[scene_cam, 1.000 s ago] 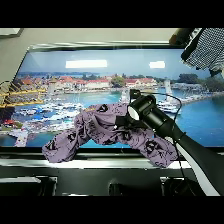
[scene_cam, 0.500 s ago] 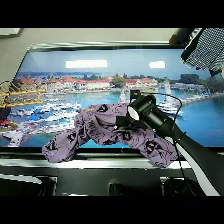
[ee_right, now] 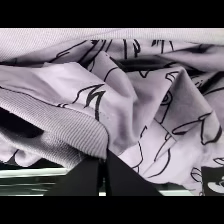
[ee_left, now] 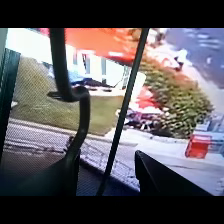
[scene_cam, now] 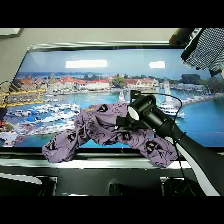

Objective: Fold the clothes and pants, and hang the long-sleeved shirts on hangers.

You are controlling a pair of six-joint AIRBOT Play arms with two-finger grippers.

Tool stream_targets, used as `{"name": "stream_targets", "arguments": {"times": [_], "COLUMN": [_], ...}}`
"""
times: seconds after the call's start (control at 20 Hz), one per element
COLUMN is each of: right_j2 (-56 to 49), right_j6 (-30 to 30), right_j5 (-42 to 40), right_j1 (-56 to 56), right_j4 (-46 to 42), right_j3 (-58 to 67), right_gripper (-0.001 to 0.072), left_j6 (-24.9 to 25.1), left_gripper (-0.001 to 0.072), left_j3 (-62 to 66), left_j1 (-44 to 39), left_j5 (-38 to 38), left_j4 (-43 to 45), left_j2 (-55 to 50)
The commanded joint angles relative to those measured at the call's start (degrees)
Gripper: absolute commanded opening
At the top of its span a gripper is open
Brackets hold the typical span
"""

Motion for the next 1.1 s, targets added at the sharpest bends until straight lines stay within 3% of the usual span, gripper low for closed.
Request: {"name": "stream_targets", "arguments": {"times": [0.0,0.05,0.15,0.2,0.55,0.75,1.05], "right_j2": [-0.04,-0.04,-0.04,-0.04,-0.02,-0.02,-0.02], "right_j6": [-0.09,-0.09,-0.09,-0.09,-0.09,-0.11,-0.26], "right_j5": [0.55,0.61,1.14,1.64,4.46,4.55,4.63], "right_j1": [0.00,0.00,0.00,0.00,0.00,0.00,0.00], "right_j4": [-0.17,-0.20,-0.20,-0.42,-1.09,-1.11,-1.51], "right_j3": [-0.02,-0.02,-0.02,-0.02,-0.02,-0.02,-0.02], "right_gripper": [0.0032,0.0032,0.0032,0.0032,0.0032,0.0032,0.0032], "left_j6": [0.00,-0.02,0.00,0.00,-0.07,-5.35,-5.35], "left_gripper": [0.0367,0.0291,0.0050,0.0027,0.0024,0.0022,0.0021], "left_j3": [-0.07,-0.04,-0.04,-0.04,2.05,8.48,14.19], "left_j1": [-0.72,-0.90,-1.11,-1.31,-3.74,-5.75,-8.92], "left_j5": [-0.37,-0.39,-0.94,-0.98,-0.68,-0.09,3.67], "left_j4": [0.50,0.50,0.31,0.28,-0.37,-0.42,-2.86], "left_j2": [-0.55,-0.52,-0.48,-0.48,2.27,6.19,15.85]}}
